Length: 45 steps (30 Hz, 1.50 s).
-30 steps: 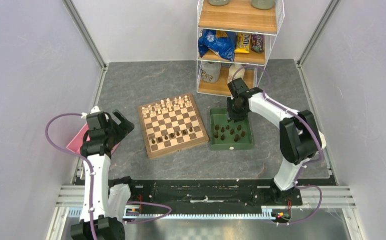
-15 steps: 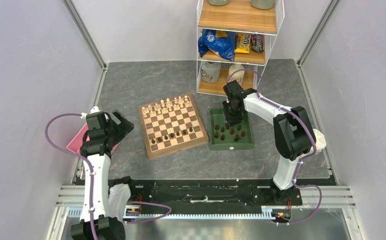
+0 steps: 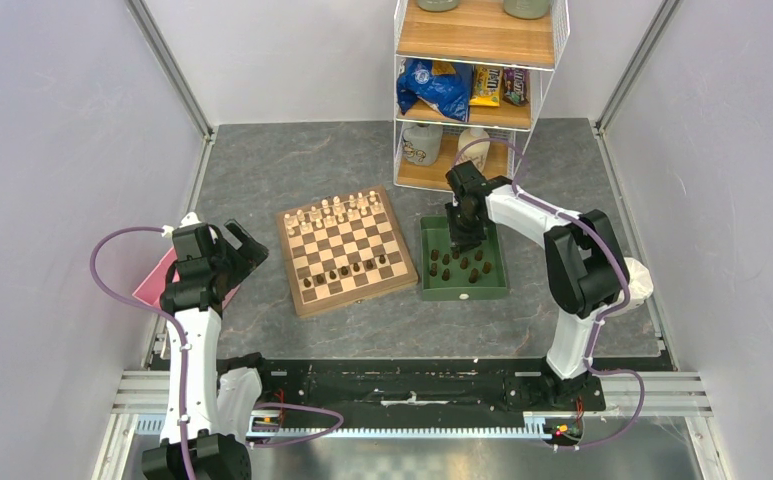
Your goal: Set up the chess pieces on the board
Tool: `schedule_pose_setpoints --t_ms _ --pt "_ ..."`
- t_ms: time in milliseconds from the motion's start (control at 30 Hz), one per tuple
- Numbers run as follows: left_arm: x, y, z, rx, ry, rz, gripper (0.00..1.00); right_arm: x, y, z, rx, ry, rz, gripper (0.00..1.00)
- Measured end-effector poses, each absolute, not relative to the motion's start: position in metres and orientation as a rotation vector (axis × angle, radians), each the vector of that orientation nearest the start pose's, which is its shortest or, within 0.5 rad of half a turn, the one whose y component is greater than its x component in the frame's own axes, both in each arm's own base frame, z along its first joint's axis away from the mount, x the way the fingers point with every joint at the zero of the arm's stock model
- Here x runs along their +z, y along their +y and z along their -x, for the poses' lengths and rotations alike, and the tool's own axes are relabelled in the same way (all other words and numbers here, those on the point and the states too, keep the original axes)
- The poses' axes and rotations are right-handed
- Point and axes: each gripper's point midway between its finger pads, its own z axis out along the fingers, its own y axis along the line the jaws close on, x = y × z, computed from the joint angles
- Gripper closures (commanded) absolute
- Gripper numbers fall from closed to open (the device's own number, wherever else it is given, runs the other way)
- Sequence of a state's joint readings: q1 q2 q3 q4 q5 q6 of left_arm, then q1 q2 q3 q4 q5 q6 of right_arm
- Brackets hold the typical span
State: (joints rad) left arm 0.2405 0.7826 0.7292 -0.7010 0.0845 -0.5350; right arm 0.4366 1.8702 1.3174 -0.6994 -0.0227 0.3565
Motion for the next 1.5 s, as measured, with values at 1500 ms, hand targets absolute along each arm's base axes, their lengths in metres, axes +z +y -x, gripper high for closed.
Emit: schedule_pose_setpoints --t_ms 1500 --pt "0.152 0.021 -0.238 -0.251 2.174 0.840 0.01 0.106 0.312 -0.314 0.361 2.629 0.473 0.81"
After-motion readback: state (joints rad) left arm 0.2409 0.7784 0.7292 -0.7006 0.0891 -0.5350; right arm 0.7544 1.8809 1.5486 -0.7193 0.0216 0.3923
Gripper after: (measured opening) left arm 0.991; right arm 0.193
